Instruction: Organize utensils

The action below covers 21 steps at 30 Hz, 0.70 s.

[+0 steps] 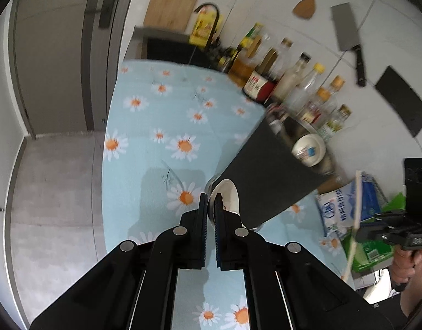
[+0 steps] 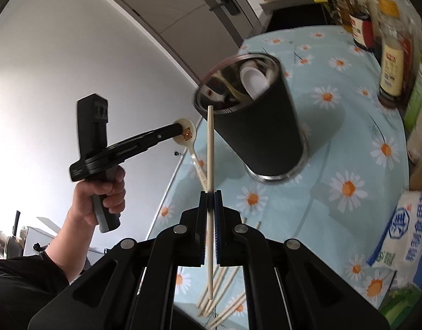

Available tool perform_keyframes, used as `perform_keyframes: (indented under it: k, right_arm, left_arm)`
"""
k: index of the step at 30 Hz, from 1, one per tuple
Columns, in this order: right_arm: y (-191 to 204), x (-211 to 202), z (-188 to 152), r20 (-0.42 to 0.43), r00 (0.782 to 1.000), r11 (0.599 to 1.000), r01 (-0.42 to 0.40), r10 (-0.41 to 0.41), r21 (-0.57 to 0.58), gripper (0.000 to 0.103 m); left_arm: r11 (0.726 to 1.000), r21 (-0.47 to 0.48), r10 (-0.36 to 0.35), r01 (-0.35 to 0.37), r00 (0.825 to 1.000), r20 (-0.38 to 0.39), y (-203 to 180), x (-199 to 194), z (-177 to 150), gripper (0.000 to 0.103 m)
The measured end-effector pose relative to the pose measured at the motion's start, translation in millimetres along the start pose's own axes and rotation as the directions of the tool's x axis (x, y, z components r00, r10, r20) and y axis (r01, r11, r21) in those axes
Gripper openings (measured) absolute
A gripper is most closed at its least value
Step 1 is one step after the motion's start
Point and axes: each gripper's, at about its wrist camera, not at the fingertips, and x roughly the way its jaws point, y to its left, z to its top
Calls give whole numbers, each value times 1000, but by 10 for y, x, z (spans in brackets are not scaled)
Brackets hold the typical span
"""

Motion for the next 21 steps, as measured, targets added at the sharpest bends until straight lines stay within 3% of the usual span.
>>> perform_keyframes:
  k: [11, 21]
  right_arm:
    - [131, -198, 378, 170, 984, 998, -38, 45, -43, 6]
    - [122, -530, 712, 399, 917, 998, 3, 22, -63, 6]
  left_arm:
    - [981, 194, -9, -26, 984, 177, -577, -693, 489, 3]
    - [938, 330, 14, -101, 966, 256, -913, -796, 834, 3]
